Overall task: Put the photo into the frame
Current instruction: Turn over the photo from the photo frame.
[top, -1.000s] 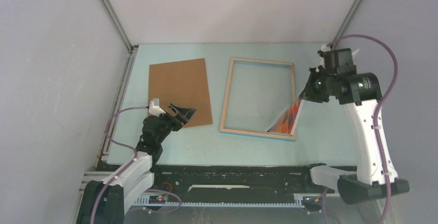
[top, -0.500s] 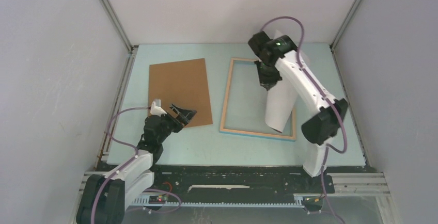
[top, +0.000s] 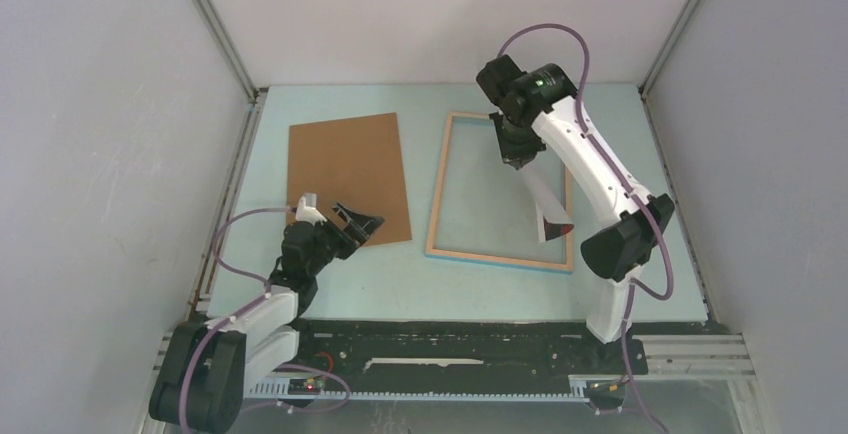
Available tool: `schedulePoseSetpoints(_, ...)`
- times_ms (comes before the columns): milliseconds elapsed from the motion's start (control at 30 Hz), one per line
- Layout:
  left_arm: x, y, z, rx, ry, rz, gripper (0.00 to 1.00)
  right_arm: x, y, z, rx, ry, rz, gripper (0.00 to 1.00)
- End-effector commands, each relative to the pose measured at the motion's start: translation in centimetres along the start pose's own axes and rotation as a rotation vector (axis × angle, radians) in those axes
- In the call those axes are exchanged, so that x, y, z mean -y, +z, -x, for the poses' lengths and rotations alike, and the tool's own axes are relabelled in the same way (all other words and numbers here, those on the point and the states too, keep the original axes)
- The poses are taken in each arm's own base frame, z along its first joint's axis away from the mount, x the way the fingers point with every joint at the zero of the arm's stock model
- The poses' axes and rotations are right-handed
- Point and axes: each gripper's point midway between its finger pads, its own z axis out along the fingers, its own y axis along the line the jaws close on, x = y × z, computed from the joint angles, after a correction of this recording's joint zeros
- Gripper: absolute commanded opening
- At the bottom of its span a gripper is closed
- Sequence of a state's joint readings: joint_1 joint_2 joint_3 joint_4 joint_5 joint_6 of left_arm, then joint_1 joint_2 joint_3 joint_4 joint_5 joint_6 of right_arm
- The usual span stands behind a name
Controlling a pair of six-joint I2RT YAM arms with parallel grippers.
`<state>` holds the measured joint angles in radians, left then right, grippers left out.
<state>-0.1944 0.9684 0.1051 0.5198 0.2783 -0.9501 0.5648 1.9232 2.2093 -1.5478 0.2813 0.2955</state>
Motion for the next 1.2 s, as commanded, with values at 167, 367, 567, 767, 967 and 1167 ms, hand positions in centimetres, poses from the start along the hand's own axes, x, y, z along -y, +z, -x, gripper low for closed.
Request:
schedulePoseSetpoints(167, 2.9, 0.6, 1.4, 0.008, 0.036, -0.091, 1.00, 3.0, -7.0, -1.4, 0.160, 0.075, -0.033, 0.00)
schedulePoseSetpoints(367, 2.7, 0.5, 1.5, 0.015, 0.024, -0.096, 1.00, 5.1, -8.2, -3.3, 0.178, 0.097, -0.058, 0.00)
schedulePoseSetpoints(567, 2.8, 0.7, 1.4, 0.005, 0.028, -0.100, 1.00, 6.7, -9.7, -4.4, 0.212, 0.122, -0.055, 0.00)
schedulePoseSetpoints(767, 2.8, 0.8, 1.4, -0.004, 0.024, -0.102, 1.00, 9.8, -10.3, -6.9, 0.207, 0.165, -0.074, 0.00)
schedulePoseSetpoints(967, 2.8, 0.8, 1.5, -0.001, 0.021, -0.103, 1.00, 13.2, -11.2, -8.5, 0.225, 0.210, -0.092, 0.00)
schedulePoseSetpoints(1167, 2.8, 0.8, 1.4, -0.003, 0.022, -0.104, 1.00, 12.8, -10.2, -8.0, 0.208, 0.220, -0.059, 0.00)
